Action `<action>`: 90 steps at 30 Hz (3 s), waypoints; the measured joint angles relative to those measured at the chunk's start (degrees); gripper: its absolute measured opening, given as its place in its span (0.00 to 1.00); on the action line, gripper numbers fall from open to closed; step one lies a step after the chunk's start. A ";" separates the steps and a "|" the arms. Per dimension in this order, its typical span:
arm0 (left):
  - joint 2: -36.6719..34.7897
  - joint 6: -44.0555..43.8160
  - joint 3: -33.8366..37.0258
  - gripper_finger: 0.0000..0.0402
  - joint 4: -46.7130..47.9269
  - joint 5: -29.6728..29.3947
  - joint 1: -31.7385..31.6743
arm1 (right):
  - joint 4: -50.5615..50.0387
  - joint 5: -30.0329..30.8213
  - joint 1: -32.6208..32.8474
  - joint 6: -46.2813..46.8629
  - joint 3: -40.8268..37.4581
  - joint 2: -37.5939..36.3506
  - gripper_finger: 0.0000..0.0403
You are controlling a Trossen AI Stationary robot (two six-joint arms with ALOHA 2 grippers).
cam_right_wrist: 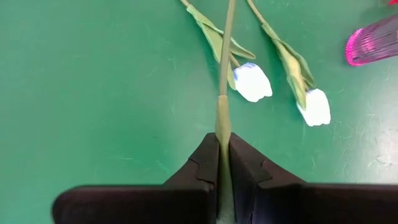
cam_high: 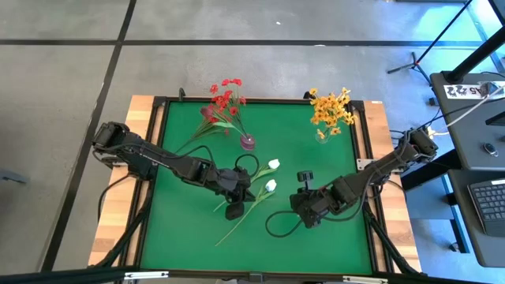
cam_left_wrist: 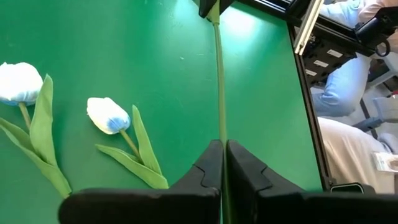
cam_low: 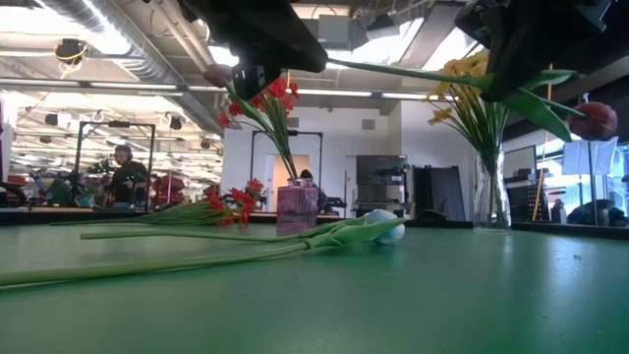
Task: Sort flowers into vase by color
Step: Put the red tulip into the pink vase
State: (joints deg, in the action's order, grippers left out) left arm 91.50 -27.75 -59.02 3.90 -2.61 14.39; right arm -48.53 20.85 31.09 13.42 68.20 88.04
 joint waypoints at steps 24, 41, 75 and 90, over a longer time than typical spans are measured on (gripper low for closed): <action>-0.26 3.11 -0.07 0.00 1.85 -11.28 -0.31 | -14.63 -3.02 1.38 5.89 12.14 -0.73 0.58; -5.51 8.55 -0.02 0.00 -10.64 -20.77 -1.36 | 3.84 34.43 20.44 9.27 4.74 -11.32 0.59; -6.16 11.78 -0.02 0.00 -25.21 -11.17 -1.03 | 69.37 46.02 20.24 -20.55 -26.05 -34.54 0.59; -6.16 11.85 -0.02 0.00 -25.14 -11.17 0.04 | 74.63 23.08 7.78 -22.62 -25.99 -34.50 0.59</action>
State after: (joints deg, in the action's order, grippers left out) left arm 85.34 -15.90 -59.05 -21.23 -13.78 14.44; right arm 26.10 43.93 38.87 -9.20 42.22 53.54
